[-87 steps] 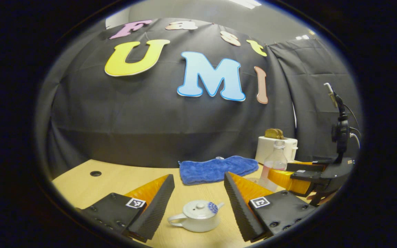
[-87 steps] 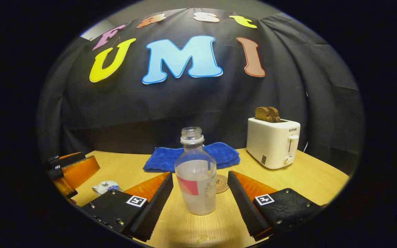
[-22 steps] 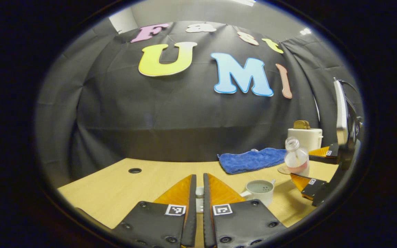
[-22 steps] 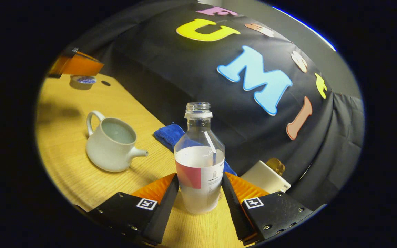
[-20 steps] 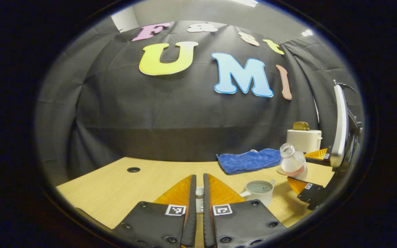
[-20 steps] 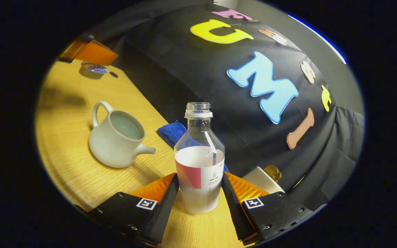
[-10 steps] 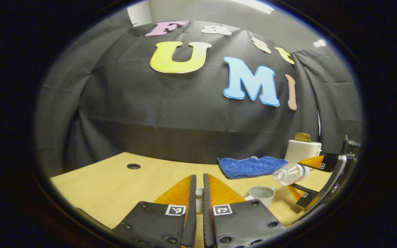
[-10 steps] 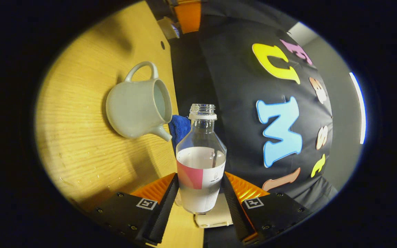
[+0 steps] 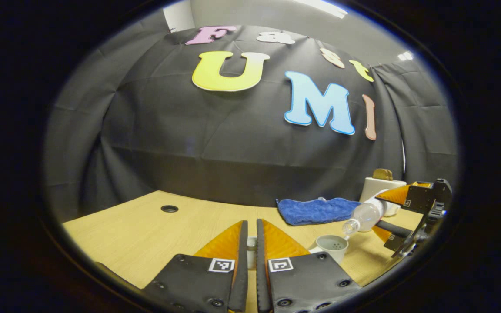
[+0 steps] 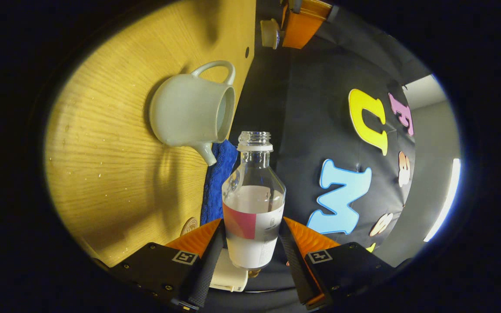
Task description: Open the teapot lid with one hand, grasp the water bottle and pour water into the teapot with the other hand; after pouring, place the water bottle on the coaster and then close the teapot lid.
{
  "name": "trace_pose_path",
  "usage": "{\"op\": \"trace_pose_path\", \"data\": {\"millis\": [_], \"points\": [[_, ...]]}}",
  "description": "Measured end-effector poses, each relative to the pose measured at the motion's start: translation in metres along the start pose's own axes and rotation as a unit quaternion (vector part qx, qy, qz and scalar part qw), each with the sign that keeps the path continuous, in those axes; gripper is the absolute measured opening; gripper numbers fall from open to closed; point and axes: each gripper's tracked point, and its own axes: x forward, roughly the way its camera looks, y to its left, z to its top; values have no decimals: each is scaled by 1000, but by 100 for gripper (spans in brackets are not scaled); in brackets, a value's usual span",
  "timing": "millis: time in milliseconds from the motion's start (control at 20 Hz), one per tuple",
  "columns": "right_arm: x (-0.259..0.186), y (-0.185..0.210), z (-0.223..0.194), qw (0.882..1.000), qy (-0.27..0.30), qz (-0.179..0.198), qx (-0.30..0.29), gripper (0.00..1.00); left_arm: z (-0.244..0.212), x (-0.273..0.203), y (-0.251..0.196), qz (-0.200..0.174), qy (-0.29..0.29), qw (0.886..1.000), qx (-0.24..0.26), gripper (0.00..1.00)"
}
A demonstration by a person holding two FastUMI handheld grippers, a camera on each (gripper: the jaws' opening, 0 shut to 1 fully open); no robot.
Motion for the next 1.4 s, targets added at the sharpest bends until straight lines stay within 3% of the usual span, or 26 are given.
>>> {"op": "trace_pose_path", "data": {"millis": [300,1400], "points": [[4,-19,3,997,-16,-16,-70,76,2,0,8,5,-5,1000,-15,15],[5,-59,15,977,-47,-56,-201,76,-5,0,12,3,4,999,-40,15]]}}
